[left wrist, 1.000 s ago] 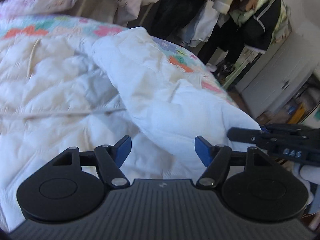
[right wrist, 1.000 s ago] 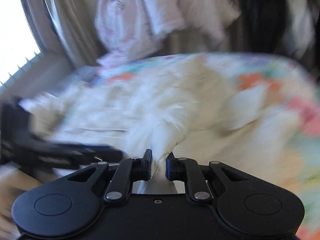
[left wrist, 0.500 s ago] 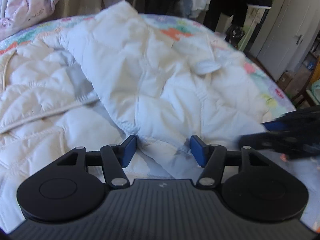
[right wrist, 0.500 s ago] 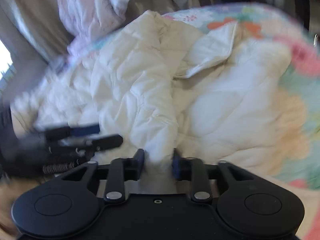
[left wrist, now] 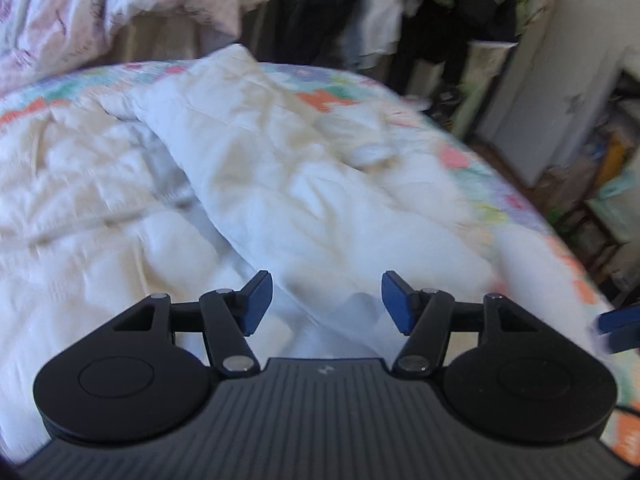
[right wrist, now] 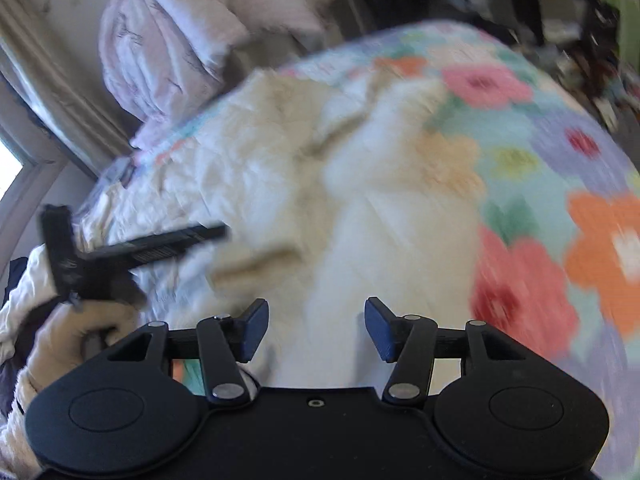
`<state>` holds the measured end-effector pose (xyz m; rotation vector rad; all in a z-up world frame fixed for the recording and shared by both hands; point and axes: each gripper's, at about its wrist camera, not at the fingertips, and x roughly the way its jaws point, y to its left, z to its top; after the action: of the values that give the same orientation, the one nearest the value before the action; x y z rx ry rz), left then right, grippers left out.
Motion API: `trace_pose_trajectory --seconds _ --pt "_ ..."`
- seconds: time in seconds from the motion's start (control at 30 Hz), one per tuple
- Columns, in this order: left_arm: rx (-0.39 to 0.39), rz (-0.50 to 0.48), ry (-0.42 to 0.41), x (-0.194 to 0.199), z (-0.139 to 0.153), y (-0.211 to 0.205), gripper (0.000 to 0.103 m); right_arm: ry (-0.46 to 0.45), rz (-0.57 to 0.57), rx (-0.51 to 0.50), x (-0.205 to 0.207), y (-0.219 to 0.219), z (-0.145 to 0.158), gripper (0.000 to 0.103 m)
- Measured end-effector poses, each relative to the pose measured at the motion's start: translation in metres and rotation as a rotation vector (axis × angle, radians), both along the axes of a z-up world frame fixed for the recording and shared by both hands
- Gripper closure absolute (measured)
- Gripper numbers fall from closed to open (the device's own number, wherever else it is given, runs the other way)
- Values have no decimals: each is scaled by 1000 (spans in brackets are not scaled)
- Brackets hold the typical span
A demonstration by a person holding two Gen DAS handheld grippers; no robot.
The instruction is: Fold clothes
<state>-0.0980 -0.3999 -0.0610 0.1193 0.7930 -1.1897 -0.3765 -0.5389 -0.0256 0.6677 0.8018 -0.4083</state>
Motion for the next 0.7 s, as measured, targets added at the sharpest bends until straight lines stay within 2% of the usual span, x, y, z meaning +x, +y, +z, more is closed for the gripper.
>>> trace_pose_trajectory --seconds 0.1,0.2,0.23,0.33,0.37,0.47,0.53,0.63,0.7 --pt "12 -13 -40 -15 4 5 43 80 -8 4 -39 11 -5 44" --pt "10 -76 -91 -32 18 -1 42 127 -61 4 -88 21 -4 44" --pt "-1 -96 -83 -37 22 -3 41 143 -91 -15 -106 23 -3 44" --pt "-49 -160 18 -50 27 -6 41 176 -220 -106 -153 23 -3 44" --pt "-51 -180 39 -56 26 -9 41 165 -270 -115 -167 20 -5 44" --pt "-21 -231 64 -75 18 -17 41 48 -353 -82 -184 6 -15 43" --pt "-8 -261 111 -84 11 -22 41 -32 -341 -46 -174 0 -25 44" --pt "-64 -293 257 -91 5 -23 37 -94 -321 -15 -146 1 -31 44" --pt "-60 -287 258 -98 1 -29 32 -147 -267 6 -129 1 -35 44"
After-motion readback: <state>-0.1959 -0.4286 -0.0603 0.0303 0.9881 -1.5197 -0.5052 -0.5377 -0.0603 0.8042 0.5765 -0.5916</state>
